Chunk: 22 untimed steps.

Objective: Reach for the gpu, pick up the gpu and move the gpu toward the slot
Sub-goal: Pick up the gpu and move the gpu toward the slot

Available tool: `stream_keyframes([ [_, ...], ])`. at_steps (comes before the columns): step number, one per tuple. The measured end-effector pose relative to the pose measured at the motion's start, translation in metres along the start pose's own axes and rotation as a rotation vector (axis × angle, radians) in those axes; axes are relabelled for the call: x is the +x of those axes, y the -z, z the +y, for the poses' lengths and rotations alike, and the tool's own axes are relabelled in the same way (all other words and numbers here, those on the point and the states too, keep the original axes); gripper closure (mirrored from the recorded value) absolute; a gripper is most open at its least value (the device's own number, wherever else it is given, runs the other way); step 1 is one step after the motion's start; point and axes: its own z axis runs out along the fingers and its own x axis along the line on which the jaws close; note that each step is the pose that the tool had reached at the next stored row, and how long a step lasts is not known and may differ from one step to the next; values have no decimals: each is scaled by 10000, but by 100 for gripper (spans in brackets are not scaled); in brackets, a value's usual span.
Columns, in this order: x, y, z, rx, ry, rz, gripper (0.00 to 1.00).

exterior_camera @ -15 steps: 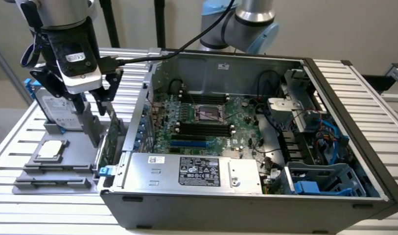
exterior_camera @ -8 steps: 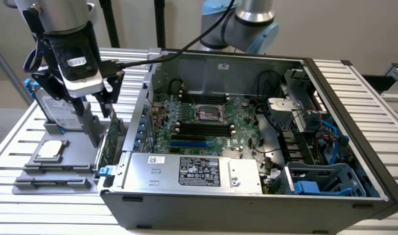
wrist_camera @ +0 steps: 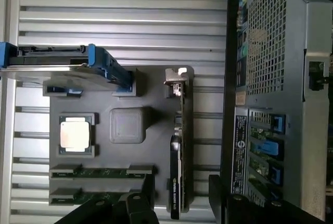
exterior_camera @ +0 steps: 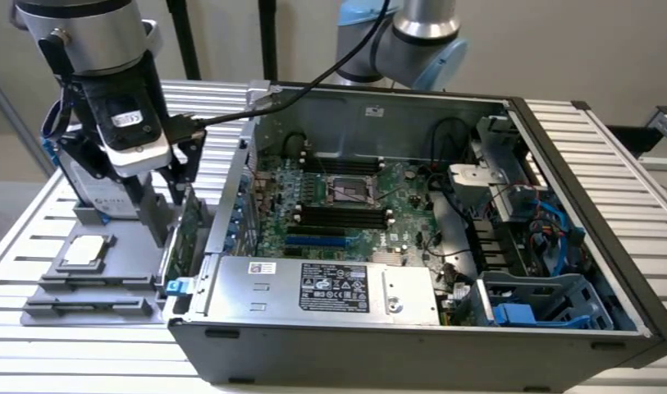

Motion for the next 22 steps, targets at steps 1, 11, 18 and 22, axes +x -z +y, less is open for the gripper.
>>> stream_keyframes([
  [1, 2, -19, -1, 1, 1, -10, 47],
  [11, 48, -202, -7, 2, 1, -108, 47],
  [18, 77, -329, -9, 6, 3, -240, 47],
  [22, 88, -401, -10, 7, 4, -336, 47],
])
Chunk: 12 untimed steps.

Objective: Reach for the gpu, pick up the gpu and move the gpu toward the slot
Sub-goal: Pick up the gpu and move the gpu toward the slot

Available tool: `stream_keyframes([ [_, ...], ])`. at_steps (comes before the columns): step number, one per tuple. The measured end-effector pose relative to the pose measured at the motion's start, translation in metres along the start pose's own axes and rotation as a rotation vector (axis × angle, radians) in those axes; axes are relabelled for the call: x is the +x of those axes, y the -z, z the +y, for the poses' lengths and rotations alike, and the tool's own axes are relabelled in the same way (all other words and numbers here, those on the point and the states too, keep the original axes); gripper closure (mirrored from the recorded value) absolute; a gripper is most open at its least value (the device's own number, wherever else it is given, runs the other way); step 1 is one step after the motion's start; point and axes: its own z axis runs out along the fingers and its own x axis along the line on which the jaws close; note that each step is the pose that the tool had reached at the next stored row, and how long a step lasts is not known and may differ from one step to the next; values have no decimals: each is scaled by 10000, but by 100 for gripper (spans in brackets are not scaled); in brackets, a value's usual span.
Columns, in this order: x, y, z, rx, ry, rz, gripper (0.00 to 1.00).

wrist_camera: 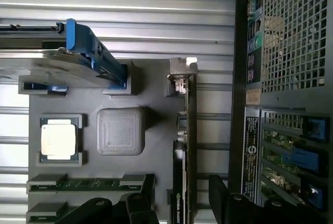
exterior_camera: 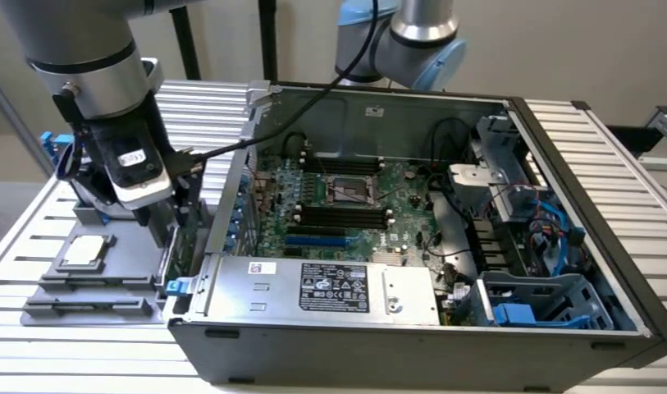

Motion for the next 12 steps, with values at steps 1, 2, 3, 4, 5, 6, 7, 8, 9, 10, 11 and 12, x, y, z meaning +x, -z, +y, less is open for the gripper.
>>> stream_keyframes([
  [1, 3, -19, 0, 0, -1, -21, 47],
  [2, 5, -36, -1, 0, -4, -39, 47],
  [3, 9, -55, -1, 0, -12, -57, 47],
  [4, 13, -73, -1, 1, -30, -75, 47],
  [5, 19, -90, -1, 2, -55, -95, 47],
  [6, 25, -107, -1, 4, -79, -115, 47],
  [7, 32, -126, -1, 5, -105, -137, 47],
  [8, 39, -144, -1, 5, -129, -158, 47],
  [9, 45, -160, -1, 6, -152, -180, 47],
  [10, 51, -176, -2, 7, -172, -204, 47],
  [11, 56, -191, -2, 8, -190, -227, 47],
  [12, 59, -206, -2, 8, -207, -249, 47],
])
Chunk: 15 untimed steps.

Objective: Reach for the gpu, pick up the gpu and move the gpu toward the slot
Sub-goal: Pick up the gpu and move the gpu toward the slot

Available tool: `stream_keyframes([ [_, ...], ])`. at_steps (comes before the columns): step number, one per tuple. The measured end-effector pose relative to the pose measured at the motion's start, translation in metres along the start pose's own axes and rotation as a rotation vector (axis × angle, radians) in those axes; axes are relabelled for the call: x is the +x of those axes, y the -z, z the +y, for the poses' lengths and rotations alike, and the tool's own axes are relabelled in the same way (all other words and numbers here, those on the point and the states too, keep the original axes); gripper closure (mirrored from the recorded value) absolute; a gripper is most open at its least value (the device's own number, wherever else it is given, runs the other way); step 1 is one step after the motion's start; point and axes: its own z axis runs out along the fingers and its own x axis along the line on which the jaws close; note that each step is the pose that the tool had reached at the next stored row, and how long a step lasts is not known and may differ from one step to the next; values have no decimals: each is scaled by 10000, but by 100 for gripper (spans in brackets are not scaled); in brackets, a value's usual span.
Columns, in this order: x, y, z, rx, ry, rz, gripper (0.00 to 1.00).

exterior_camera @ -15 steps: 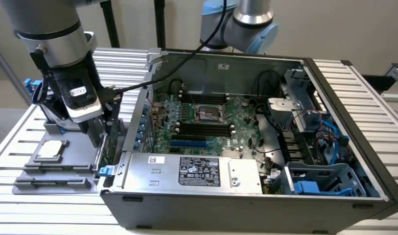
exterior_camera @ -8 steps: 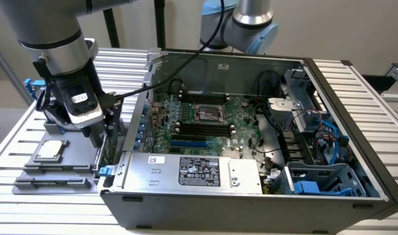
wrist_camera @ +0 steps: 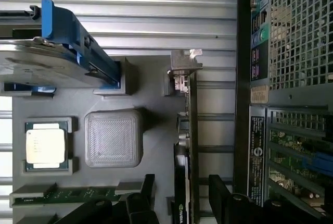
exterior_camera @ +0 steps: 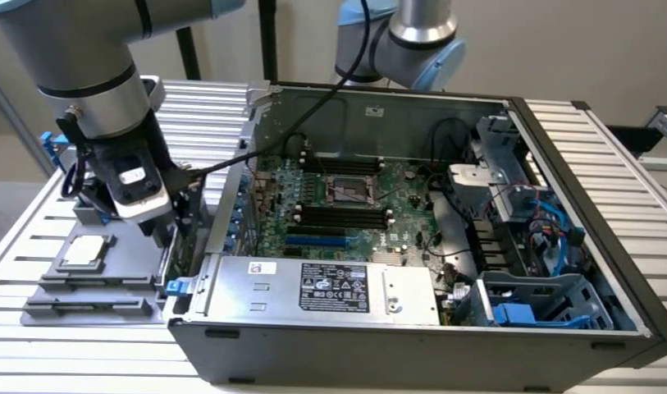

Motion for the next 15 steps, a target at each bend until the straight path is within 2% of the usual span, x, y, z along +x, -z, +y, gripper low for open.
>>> stream_keyframes([
  [9, 35, -111, 2, 6, -162, -139, 47],
  [15, 39, -134, 12, 8, -174, -175, 47],
])
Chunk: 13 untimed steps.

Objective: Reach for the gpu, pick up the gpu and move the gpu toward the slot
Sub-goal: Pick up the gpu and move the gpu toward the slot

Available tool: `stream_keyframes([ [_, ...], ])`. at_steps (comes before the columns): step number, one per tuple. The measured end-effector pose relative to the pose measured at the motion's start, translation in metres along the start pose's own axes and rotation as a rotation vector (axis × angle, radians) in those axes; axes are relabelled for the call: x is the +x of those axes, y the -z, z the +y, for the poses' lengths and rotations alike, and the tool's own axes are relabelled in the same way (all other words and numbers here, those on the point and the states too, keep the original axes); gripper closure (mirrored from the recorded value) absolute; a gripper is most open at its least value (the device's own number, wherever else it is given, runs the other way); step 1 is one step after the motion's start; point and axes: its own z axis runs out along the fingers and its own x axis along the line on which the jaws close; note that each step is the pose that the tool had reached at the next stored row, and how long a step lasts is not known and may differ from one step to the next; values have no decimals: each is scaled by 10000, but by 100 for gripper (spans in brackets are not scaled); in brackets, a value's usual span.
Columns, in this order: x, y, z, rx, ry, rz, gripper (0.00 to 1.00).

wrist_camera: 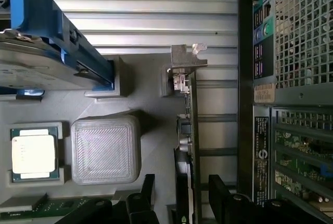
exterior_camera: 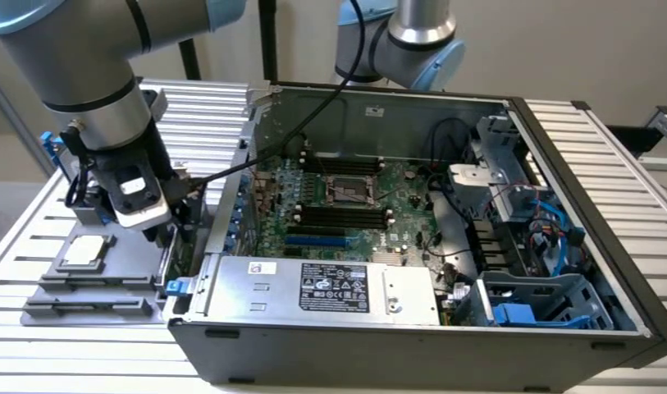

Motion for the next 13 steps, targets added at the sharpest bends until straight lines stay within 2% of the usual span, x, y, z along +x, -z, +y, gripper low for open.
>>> stream_keyframes([
  [5, 2, -19, 1, 2, -33, -18, 47],
  [7, 2, -28, 0, 4, -40, -29, 49],
  [8, 2, -32, 0, 4, -41, -36, 55],
  [13, 3, -40, 0, 5, -44, -63, 58],
])
